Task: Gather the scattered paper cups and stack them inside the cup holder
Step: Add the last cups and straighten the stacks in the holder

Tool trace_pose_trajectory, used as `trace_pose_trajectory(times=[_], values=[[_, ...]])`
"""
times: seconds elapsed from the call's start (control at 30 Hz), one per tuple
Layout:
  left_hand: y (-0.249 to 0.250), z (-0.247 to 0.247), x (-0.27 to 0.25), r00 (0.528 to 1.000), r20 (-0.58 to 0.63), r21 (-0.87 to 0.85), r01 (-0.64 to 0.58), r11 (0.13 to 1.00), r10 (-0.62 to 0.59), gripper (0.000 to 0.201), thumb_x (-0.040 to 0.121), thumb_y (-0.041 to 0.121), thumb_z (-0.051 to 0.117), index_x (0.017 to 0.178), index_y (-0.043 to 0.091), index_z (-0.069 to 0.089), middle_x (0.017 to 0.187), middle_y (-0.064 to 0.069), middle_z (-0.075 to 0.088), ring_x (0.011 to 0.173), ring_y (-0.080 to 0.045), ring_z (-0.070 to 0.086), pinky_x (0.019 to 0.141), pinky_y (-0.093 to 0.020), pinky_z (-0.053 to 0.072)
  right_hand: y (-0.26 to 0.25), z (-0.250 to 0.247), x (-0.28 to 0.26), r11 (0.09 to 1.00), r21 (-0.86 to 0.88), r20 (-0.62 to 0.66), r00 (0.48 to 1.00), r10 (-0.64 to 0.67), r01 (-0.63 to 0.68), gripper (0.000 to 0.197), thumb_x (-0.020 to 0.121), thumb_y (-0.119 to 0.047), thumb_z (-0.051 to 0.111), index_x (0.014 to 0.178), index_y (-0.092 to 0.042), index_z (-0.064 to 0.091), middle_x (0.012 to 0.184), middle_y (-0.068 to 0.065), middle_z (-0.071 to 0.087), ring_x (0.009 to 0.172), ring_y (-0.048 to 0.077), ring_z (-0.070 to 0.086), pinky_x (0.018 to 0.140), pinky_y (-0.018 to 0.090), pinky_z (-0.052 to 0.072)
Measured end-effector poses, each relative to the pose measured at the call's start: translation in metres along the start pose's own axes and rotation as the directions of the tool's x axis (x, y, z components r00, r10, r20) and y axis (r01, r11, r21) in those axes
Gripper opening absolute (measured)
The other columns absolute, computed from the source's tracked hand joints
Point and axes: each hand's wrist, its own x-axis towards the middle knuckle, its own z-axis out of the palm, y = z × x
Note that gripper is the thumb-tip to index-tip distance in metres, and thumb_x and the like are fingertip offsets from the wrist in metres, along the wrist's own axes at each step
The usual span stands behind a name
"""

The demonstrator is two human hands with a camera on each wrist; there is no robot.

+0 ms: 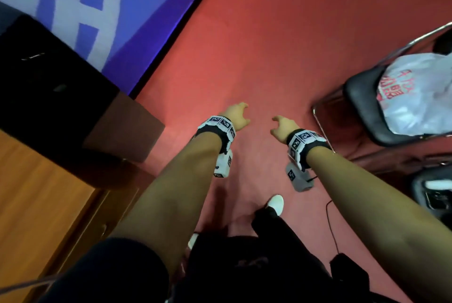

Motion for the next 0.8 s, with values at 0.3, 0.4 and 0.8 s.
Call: trace_pose_trajectory(times=[0.3,0.4,0.8], values=[[0.073,0.149,0.148,0.978,0.187,0.026,-0.100,0.995,0.093,0.057,0.093,0.020,0.057,0.145,0.010,0.035,0.141,-0.013,0.049,0.126,-0.029,0.049,0.105,-0.039,0.039,0.170,0.027,0.115,0.967,0.106,0.016,0.973,0.231,-0.231,0.047,0.091,-0.014,0.055,0.137,-0.008,0.046,0.136,0.019,0.051,0.125,0.035,0.047,0.100,0.033,0.037],[0.058,0.206,0.199,0.967,0.226,0.033,-0.131,0.991,0.120,0.049,0.093,0.019,0.056,0.138,0.005,0.042,0.134,-0.017,0.054,0.121,-0.032,0.052,0.101,-0.042,0.041,0.203,0.065,0.168,0.951,0.159,0.025,0.964,0.266,-0.267,0.046,0.092,-0.015,0.054,0.137,-0.007,0.046,0.134,0.019,0.053,0.124,0.035,0.048,0.100,0.034,0.038],[-0.074,0.414,0.483,0.998,0.058,-0.083,0.018,0.996,-0.013,0.054,0.088,0.019,0.061,0.137,0.009,0.043,0.135,-0.018,0.048,0.122,-0.034,0.049,0.104,-0.041,0.039,0.329,0.242,0.469,0.945,0.231,-0.099,0.961,0.258,-0.230,0.056,0.090,-0.011,0.054,0.144,-0.007,0.036,0.143,0.018,0.043,0.130,0.032,0.043,0.103,0.032,0.034]])
